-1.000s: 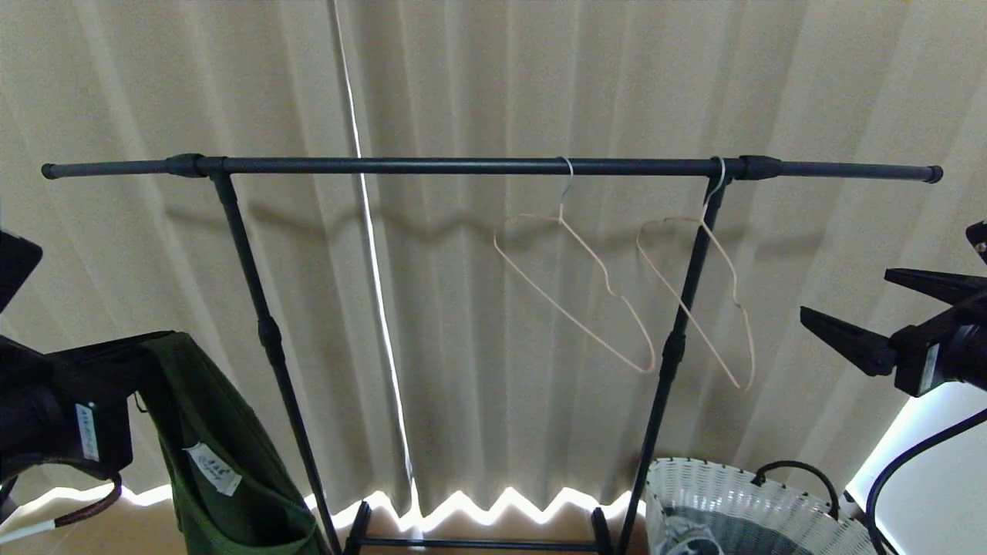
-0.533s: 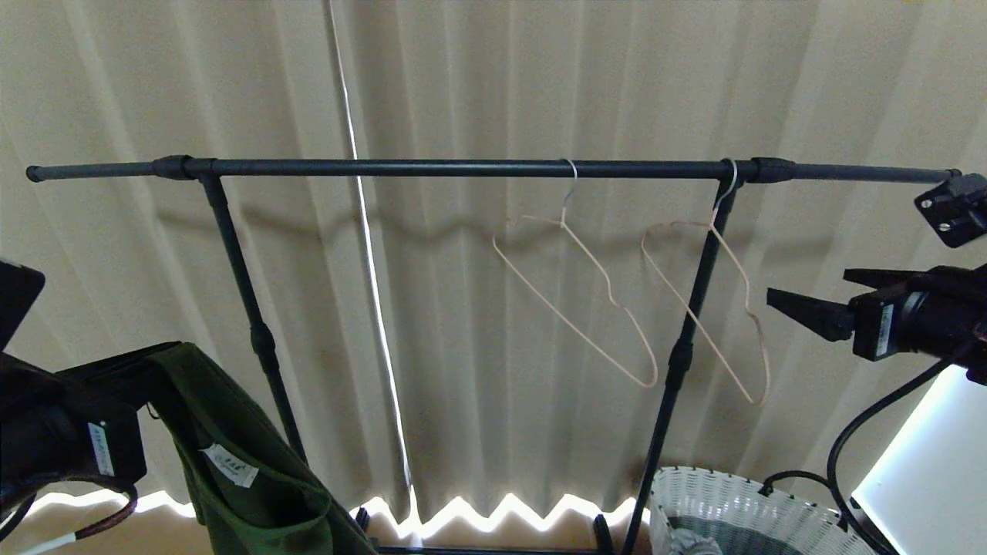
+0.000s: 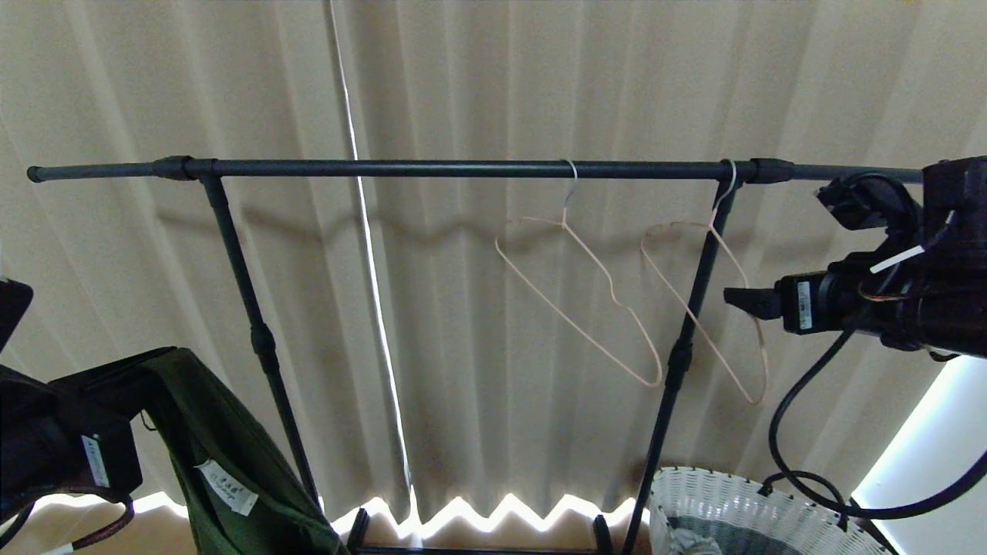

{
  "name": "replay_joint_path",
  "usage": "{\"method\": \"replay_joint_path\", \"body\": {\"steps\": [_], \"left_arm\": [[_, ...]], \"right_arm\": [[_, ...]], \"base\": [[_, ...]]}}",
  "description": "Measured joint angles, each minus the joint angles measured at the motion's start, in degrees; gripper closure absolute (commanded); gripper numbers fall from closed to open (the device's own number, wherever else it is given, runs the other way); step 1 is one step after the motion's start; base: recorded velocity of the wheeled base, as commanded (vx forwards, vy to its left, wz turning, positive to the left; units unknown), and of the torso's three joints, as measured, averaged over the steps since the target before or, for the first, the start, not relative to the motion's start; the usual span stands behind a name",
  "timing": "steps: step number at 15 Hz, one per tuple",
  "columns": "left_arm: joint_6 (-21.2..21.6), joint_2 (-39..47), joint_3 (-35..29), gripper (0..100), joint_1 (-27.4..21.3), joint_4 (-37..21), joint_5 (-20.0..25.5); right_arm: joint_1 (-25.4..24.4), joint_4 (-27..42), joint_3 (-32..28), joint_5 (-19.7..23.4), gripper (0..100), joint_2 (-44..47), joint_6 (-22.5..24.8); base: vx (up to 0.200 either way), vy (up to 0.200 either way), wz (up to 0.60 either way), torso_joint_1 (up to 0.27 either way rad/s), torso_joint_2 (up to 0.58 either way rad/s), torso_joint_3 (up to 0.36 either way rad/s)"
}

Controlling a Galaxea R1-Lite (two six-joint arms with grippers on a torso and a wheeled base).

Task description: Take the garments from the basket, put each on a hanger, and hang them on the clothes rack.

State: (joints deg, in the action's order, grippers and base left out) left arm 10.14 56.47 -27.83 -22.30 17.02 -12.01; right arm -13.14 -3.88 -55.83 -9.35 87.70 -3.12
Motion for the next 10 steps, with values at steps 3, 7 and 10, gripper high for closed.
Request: {"method": "replay_joint_path", "body": {"steps": [3,7,10], "left_arm": [[0.3,-0.1,0.3,100,0.0,0.0,0.0],[0.3,-0.6,0.5,100,-0.1,-0.1,0.0],[0.3,-0.7,0.3,100,-0.1,-0.1,0.0]], "right_arm": [[-0.9,0.0,-2.8,-0.4,0,4.6,-0.9],[1.5,-0.1,-4.3,-0.3,0,8.5,-1.9],[2.0,-0.1,-4.4,0.0,0,9.5,-2.9]], "base": [[0.000,0.000,0.00,0.000,0.00,0.000],[0.000,0.000,0.00,0.000,0.00,0.000],[0.000,0.000,0.00,0.000,0.00,0.000]]}}
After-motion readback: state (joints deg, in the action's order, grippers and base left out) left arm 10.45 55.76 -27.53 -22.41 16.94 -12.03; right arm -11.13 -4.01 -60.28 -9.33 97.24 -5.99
